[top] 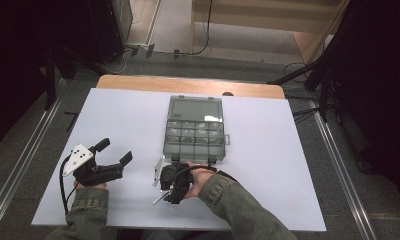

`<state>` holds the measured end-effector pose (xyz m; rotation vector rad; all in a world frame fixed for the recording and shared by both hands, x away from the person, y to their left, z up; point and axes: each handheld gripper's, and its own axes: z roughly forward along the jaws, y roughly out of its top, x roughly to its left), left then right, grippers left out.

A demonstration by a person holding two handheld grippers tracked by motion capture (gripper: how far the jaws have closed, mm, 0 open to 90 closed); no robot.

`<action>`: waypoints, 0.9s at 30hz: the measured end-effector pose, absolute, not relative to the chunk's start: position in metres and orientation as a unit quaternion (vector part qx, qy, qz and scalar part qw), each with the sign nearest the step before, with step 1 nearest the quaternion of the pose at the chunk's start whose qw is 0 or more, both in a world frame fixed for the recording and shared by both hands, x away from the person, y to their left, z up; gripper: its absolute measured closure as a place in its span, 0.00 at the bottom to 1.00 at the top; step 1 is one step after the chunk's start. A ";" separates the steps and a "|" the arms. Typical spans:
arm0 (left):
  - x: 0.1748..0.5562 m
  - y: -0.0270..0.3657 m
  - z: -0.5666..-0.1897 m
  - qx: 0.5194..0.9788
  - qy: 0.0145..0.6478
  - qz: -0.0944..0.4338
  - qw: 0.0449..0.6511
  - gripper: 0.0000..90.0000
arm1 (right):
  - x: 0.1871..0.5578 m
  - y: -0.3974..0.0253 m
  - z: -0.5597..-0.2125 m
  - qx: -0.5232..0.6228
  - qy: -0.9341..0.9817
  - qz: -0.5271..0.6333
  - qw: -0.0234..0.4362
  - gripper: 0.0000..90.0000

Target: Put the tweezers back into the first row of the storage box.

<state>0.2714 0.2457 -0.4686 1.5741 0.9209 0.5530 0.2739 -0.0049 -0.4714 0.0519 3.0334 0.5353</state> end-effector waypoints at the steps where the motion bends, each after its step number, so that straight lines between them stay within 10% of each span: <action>1: 0.272 0.246 -0.469 0.673 0.394 0.236 0.580 0.06 | 0.273 -0.004 -0.471 0.017 0.985 0.170 0.028 0.47; 27: 0.272 0.246 -0.469 0.670 0.397 0.232 0.583 0.06 | 0.282 -0.001 -0.477 0.045 0.987 0.153 -0.007 0.94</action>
